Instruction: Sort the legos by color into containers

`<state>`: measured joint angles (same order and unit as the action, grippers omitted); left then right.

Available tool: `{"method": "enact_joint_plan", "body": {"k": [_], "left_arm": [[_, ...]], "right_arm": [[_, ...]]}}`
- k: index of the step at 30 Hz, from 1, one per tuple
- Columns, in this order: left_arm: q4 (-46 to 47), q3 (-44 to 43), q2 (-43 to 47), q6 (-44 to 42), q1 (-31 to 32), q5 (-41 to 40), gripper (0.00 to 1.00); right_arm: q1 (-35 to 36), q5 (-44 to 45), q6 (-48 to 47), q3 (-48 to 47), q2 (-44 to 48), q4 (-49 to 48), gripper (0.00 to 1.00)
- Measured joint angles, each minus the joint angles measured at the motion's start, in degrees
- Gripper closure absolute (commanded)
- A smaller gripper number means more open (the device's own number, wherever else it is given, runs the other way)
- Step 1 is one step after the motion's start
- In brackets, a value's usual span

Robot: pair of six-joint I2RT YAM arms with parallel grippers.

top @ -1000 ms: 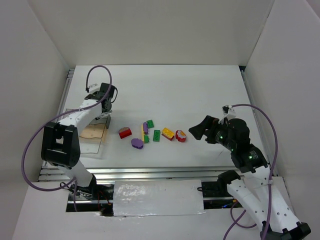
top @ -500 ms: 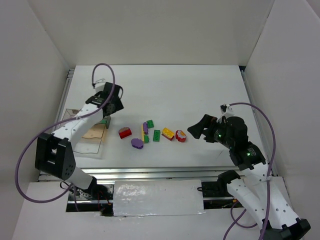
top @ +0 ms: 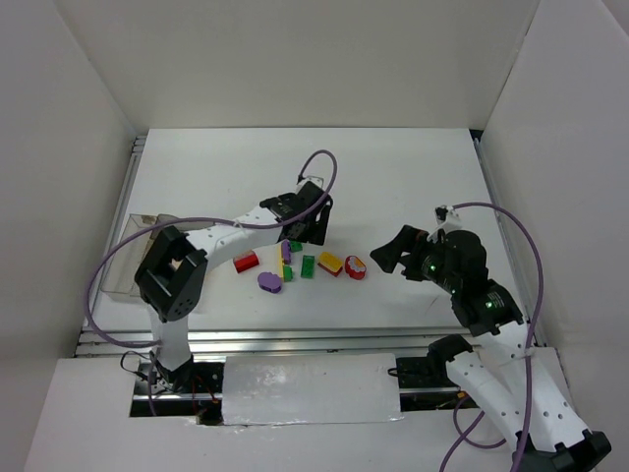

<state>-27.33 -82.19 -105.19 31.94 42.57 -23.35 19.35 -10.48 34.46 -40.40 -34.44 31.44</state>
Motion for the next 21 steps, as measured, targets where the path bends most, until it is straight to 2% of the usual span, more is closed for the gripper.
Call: {"method": "enact_joint_plan", "body": {"k": [7, 15, 18, 21], "left_arm": [[-0.61, -3.80, -7.23, -6.38, -0.55, 4.79, 0.12], [-0.20, -4.48, -8.46, -10.99, -2.03, 7.17, 0.12], [0.46, -3.58, -8.57, -12.22, -3.15, 7.48, 0.08], [2.01, -1.01, -8.57, -13.62, -4.48, 8.59, 0.08]], "right_arm": [[0.02, 0.20, -0.02, 0.00, 0.87, 0.28, 0.01], [0.13, 0.13, -0.24, 0.00, 0.85, 0.28, 0.01], [0.13, 0.09, -0.37, 0.02, 0.83, 0.28, 0.01], [0.13, -0.24, -0.44, 0.02, 0.83, 0.26, 0.01]]}}
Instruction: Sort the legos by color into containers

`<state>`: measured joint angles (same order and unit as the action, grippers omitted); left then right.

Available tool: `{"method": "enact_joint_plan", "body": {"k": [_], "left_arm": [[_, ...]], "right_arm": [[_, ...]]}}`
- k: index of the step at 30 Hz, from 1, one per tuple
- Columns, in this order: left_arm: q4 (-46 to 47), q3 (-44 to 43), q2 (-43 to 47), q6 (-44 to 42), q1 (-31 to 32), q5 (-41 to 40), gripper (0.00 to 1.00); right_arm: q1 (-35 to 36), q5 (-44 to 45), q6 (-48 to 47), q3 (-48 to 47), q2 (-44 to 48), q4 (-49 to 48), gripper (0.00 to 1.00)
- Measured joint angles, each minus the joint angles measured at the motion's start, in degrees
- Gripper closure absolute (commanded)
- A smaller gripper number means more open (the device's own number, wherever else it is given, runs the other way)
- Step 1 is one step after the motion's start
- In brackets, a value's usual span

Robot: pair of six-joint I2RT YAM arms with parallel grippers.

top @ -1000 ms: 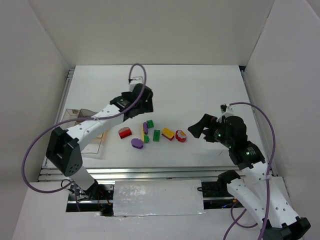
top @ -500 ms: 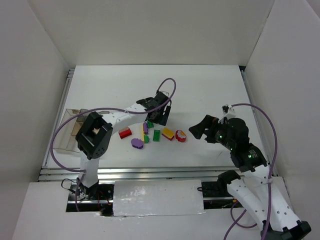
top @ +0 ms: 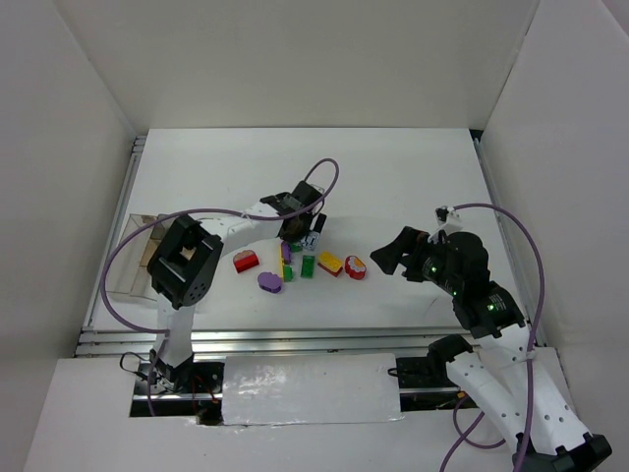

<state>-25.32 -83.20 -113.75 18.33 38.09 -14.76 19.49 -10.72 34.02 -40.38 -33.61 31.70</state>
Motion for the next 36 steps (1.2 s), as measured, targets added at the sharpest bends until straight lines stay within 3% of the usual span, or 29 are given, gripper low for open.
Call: {"method": "enact_joint_plan", "body": {"k": [10, 15, 22, 29, 36], "left_arm": [[2.45, 4.07, 0.00, -3.63, -2.43, 4.28, 0.10], [3.69, 4.17, 0.00, -4.48, -2.43, 5.35, 0.15], [3.80, 3.19, -1.14, -4.59, -2.43, 6.01, 0.39], [3.76, 2.80, -1.18, -4.66, -2.43, 5.95, 0.79], [4.44, -0.35, -0.87, -3.04, -2.47, 3.37, 0.89]], "right_arm": [[0.02, -0.70, -0.09, 0.00, -0.72, 0.00, 0.00], [0.04, -0.79, -0.22, 0.00, -0.79, 0.00, 0.00], [0.04, -0.94, -0.24, 0.00, -0.87, 0.02, 0.00], [0.04, -0.94, -0.24, 0.00, -0.85, 0.00, 0.00], [0.04, -1.07, -0.44, 0.00, -1.16, 0.00, 0.01]]}}
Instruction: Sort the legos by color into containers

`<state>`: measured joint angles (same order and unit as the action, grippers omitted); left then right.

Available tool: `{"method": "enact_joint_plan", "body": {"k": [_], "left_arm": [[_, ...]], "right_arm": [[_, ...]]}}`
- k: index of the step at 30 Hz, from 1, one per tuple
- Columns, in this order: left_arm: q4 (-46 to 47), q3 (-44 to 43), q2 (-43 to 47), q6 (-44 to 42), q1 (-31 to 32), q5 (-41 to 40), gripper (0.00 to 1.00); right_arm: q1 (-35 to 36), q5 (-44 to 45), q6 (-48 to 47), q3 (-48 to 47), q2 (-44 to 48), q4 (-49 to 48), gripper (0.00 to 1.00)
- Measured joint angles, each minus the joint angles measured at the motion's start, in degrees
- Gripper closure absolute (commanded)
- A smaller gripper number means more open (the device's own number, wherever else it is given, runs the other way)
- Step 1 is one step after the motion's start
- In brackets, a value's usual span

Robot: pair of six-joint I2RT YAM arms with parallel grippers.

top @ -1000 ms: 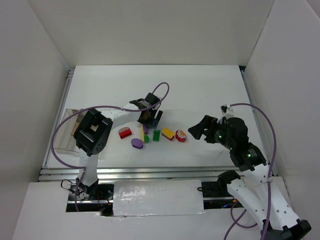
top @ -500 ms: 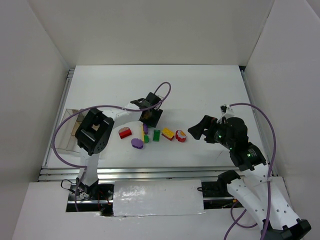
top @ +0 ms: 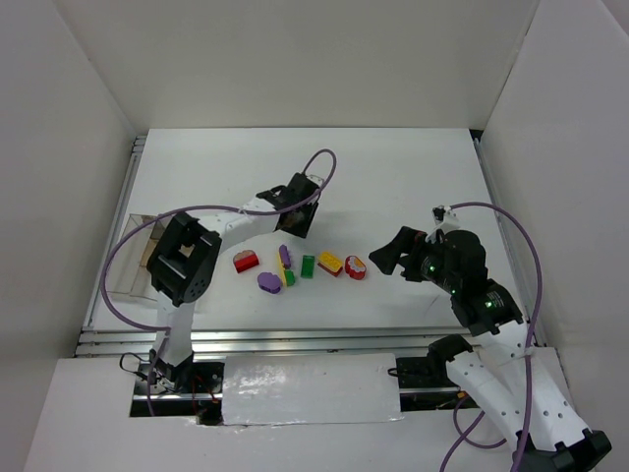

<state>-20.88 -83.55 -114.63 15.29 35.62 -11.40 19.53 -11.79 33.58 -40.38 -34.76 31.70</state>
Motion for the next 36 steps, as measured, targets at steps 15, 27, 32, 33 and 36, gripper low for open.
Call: {"method": "enact_joint_plan", "body": {"k": [15, 27, 32, 33, 36], "left_arm": [[-6.56, 14.10, 28.24, 26.49, -26.69, -18.12, 0.90], [-7.69, 16.33, 21.59, 31.41, -31.39, -16.52, 0.65], [-7.48, 18.25, 22.51, 32.28, -31.76, -16.94, 0.40], [-7.61, 18.53, 22.58, 32.74, -31.80, -16.96, 0.24], [-7.93, 18.69, 23.21, 33.18, -31.80, -17.25, 0.14]], "right_arm": [[0.11, -0.28, -0.24, 0.22, 0.31, -0.52, 0.01], [0.55, -1.09, -0.31, 0.33, -0.79, -0.83, 0.01], [0.59, -1.27, -0.26, 0.70, -1.03, -1.05, 0.01], [0.59, -1.36, -0.24, 0.74, -1.18, -1.09, 0.00], [0.59, -1.51, -0.24, 0.74, -1.64, -1.29, 0.00]]}}
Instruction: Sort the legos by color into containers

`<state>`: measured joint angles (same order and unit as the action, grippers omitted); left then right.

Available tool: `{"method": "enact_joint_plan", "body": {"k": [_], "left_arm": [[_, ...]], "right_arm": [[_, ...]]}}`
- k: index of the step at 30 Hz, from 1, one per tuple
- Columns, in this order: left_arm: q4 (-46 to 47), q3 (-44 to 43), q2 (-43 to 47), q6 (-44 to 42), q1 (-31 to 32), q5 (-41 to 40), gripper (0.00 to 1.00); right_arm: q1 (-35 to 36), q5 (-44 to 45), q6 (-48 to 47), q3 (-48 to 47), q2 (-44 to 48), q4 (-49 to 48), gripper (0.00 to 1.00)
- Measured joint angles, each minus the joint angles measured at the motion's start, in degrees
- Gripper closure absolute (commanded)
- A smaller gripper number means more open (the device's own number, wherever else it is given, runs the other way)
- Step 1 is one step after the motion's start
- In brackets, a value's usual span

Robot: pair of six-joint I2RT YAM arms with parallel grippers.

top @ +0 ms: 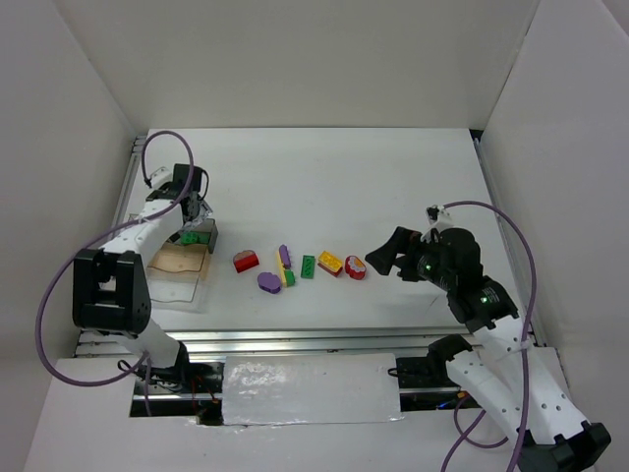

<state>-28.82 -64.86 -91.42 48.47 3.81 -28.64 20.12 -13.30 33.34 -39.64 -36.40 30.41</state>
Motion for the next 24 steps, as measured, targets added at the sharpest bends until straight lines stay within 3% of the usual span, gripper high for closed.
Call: {"method": "enact_joint_plan", "body": {"k": [8, 10, 16, 19, 24], "left_arm": [[0.00, 0.04, 6.73, -1.79, 1.97, 1.40, 0.15], [-0.17, -0.63, 9.01, -2.97, 7.96, 0.61, 0.16], [0.66, -7.26, 7.30, -3.28, 34.75, 0.07, 0.22], [0.94, -8.61, 3.61, -3.10, 40.96, 0.28, 0.26], [0.17, -13.55, -8.50, -2.78, 45.29, -0.09, 0.34]], "right_arm": [[0.04, 0.55, 0.02, 0.00, -1.09, 0.11, 0.00], [0.20, 1.18, 0.02, -0.07, -0.96, 0.39, 0.00], [0.37, 6.38, -0.09, -2.29, 0.72, 3.91, 0.00], [0.37, 8.55, -0.22, -4.37, 2.03, 5.25, 0.00], [0.39, 9.60, -0.42, -5.70, 3.67, 6.12, 0.01]]}}
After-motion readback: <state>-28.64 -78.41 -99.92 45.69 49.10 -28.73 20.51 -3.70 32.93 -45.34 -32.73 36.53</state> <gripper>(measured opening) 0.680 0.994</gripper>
